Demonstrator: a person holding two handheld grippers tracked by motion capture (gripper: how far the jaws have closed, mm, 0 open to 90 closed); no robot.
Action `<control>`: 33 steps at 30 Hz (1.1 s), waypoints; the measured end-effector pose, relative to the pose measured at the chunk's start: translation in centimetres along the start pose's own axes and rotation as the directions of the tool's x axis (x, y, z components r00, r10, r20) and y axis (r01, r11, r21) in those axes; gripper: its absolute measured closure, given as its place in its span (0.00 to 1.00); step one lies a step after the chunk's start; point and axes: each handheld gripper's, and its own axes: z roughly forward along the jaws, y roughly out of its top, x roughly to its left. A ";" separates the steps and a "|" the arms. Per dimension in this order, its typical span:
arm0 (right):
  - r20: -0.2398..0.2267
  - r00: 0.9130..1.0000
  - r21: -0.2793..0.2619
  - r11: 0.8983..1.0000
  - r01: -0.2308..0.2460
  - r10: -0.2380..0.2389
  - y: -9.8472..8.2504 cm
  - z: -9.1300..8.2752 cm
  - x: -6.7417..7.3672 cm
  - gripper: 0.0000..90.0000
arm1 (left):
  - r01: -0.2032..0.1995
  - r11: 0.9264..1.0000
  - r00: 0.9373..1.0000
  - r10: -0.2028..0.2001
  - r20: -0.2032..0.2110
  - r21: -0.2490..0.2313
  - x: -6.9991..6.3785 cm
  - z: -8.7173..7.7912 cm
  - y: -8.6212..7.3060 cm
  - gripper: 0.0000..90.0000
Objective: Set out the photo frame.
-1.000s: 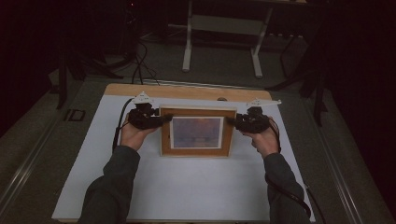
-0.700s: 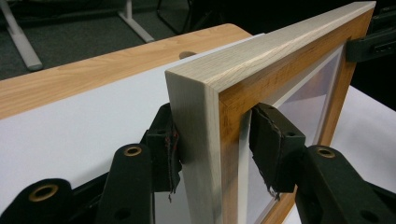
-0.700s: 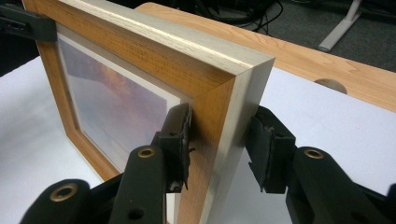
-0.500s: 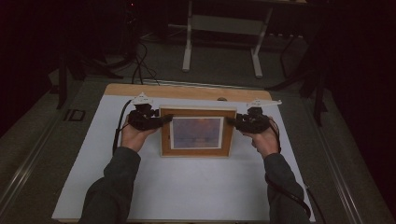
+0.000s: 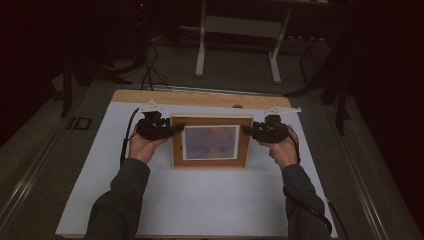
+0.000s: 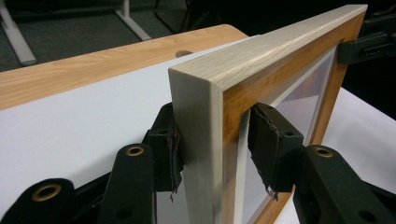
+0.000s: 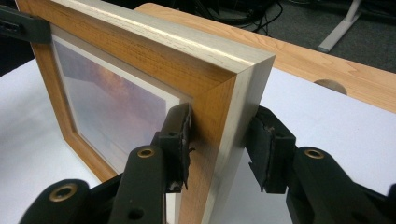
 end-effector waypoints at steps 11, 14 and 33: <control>0.005 1.000 0.007 1.000 0.012 -0.012 -0.3 -0.3 0.1 0.64 | -0.002 1.000 1.000 0.002 -0.014 0.021 0.1 -0.1 -0.2 0.59; 0.007 1.000 0.008 1.000 0.009 -0.009 -0.4 -0.5 0.0 0.63 | 0.000 1.000 1.000 0.001 -0.009 0.019 0.1 -0.2 -0.2 0.58; -0.017 1.000 0.010 1.000 0.012 -0.012 -1.0 -2.1 -0.4 0.62 | -0.006 1.000 1.000 0.007 -0.027 0.024 0.7 -2.6 -0.8 0.57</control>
